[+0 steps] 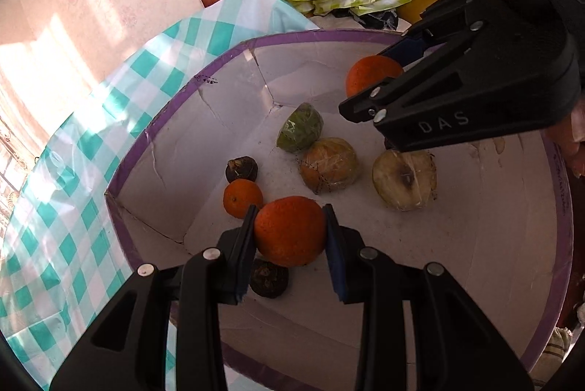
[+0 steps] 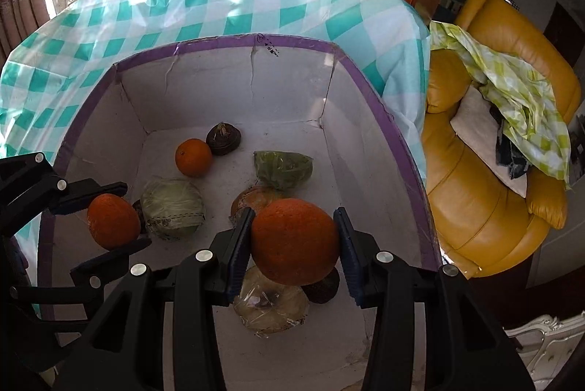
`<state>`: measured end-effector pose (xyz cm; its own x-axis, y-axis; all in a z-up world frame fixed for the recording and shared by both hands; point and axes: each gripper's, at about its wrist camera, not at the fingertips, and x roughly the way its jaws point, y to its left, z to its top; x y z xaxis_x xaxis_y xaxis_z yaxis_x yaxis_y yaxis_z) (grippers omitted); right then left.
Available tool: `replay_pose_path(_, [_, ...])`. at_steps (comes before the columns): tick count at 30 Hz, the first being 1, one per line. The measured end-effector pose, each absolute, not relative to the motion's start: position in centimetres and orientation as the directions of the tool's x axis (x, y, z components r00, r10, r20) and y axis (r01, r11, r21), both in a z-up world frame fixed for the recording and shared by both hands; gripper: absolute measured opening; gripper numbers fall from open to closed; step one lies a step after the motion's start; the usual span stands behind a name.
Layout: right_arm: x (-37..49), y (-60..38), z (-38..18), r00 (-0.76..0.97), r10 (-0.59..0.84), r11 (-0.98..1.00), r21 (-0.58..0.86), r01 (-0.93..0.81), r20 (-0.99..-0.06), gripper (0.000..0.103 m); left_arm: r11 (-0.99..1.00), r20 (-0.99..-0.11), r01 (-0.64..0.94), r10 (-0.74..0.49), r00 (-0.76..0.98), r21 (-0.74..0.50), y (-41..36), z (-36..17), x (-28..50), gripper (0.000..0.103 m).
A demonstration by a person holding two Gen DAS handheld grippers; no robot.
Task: Organize fruits
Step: 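Lift and carry both oranges into the purple box with both tools, then open the left tool to drop its orange while right tool releases its orange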
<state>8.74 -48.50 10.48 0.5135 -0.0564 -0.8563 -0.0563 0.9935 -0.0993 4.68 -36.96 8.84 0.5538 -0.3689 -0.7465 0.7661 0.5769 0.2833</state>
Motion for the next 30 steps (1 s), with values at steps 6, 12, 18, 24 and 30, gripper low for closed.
replay_pose_path(6, [9.5,-48.4,9.5,0.457,-0.083,0.986,-0.140,-0.092,-0.886,0.044,0.534,-0.778,0.797,-0.359,0.515,0.282,-37.8,7.8,4.7,0.035])
replay_pose_path(12, [10.2,-48.9,8.2,0.389,-0.067,0.986,-0.122,-0.118,-0.919,0.044,0.489,-0.810,0.827,-0.344,0.474,0.277,-38.5,6.9,4.8,0.035])
replay_pose_path(18, [10.6,-49.2,7.5,0.347,-0.050,0.989,-0.096,-0.117,-0.937,0.044,0.450,-0.842,0.847,-0.307,0.443,0.282,-38.9,6.0,4.9,0.035])
replay_pose_path(24, [10.8,-48.9,7.0,0.323,-0.050,0.987,-0.097,-0.131,-0.945,0.045,0.406,-0.868,0.869,-0.278,0.412,0.282,-39.1,5.6,4.9,0.037])
replay_pose_path(30, [10.9,-47.5,6.4,0.287,-0.037,0.971,-0.103,-0.216,-0.957,0.044,0.383,-0.876,0.879,-0.268,0.400,0.284,-39.4,5.3,4.8,0.037])
